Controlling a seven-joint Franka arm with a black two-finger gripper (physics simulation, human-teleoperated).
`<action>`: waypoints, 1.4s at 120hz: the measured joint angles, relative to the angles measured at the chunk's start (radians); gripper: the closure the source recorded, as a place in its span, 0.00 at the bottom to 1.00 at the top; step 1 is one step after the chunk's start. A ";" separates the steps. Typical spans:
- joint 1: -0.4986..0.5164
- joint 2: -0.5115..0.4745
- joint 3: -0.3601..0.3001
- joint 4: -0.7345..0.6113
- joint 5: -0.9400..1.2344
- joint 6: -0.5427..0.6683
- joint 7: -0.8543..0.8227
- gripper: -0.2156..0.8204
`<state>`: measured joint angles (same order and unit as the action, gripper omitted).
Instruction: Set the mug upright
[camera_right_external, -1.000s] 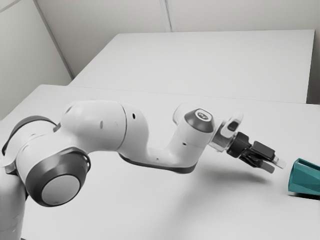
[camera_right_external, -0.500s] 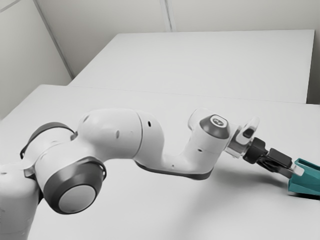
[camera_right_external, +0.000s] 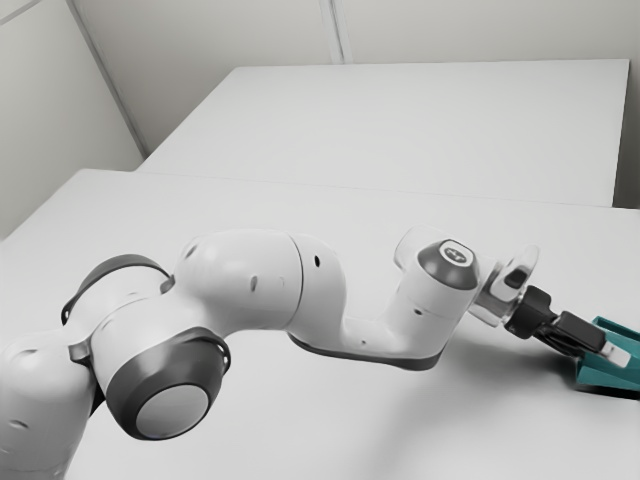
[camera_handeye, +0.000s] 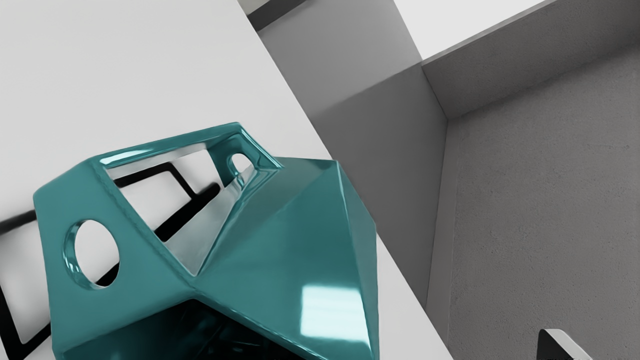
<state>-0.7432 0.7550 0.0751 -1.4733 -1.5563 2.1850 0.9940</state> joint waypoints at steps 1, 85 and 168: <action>0.000 0.000 0.000 0.000 0.000 0.000 0.000 0.34; -0.015 -0.014 0.016 -0.001 0.005 0.007 0.014 0.94; 0.161 -0.346 -0.001 -0.194 0.571 0.014 -0.097 0.97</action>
<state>-0.5820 0.4087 0.0744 -1.6670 -0.9851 2.1988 0.8973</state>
